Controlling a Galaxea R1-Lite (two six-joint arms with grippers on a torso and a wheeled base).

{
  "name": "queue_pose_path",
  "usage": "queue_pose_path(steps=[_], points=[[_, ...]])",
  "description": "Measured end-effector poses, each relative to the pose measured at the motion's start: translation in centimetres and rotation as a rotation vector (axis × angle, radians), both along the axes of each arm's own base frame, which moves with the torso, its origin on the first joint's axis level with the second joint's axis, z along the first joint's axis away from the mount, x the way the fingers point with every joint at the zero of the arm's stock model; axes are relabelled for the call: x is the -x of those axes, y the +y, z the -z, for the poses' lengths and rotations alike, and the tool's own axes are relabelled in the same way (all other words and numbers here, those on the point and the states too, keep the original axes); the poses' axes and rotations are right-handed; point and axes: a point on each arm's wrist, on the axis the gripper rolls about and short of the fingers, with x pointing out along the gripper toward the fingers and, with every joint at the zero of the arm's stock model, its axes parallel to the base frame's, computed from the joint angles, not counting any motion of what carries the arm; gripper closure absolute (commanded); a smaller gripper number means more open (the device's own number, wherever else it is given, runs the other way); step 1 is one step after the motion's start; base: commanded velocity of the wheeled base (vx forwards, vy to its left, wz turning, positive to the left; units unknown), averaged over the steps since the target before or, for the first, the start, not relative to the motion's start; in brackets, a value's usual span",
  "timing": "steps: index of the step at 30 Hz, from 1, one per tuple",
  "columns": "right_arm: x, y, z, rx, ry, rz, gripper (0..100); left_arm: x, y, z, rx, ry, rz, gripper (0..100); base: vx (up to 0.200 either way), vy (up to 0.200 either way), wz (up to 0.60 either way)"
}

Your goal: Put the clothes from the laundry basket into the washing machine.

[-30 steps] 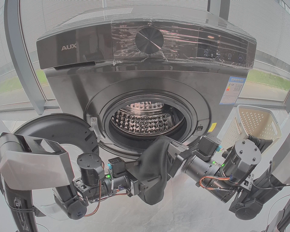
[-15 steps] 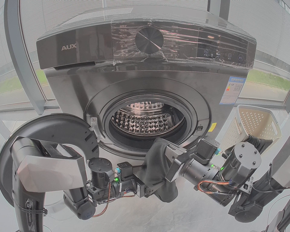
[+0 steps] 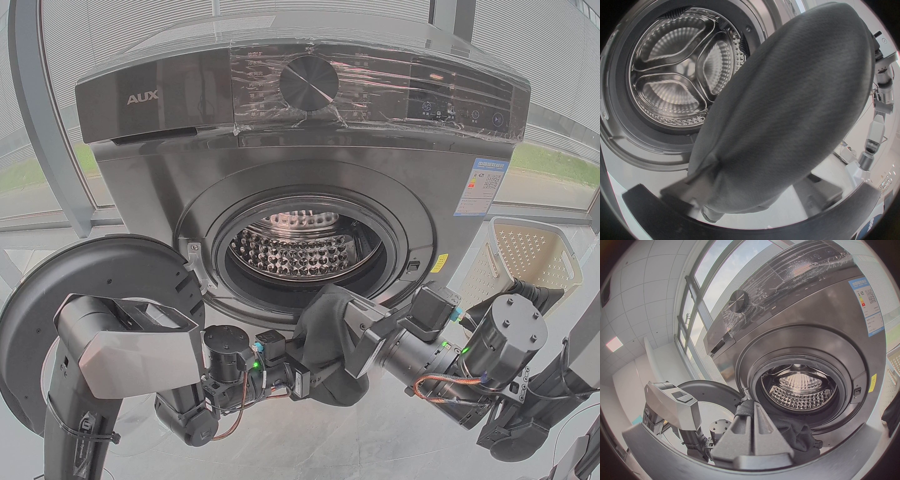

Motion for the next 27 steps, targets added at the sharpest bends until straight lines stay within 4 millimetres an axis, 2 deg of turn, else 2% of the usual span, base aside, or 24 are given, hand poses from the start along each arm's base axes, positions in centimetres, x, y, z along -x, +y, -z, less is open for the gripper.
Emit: queue_pose_path(steps=[9,14,19,24,27], points=[[0.2,-0.8,0.3,0.008,0.013,0.009,100,-1.7,1.1,-0.5,0.018,-0.029,-0.093,100,0.0,0.0,0.0],[0.6,-1.4,0.4,0.019,0.025,0.014,100,-1.5,1.7,-1.5,0.03,-0.033,-0.107,100,0.0,0.0,0.0],[0.7,-2.4,1.0,0.047,0.048,0.033,100,-0.9,2.3,-3.8,0.074,-0.042,-0.117,100,0.0,0.0,0.0],[1.5,-4.0,2.9,0.124,0.113,0.047,100,0.3,3.4,-6.6,0.119,-0.063,-0.145,100,0.0,0.0,0.0],[2.0,-4.6,3.7,0.154,0.142,0.049,100,1.2,4.1,-7.7,0.126,-0.065,-0.154,100,0.0,0.0,0.0]])
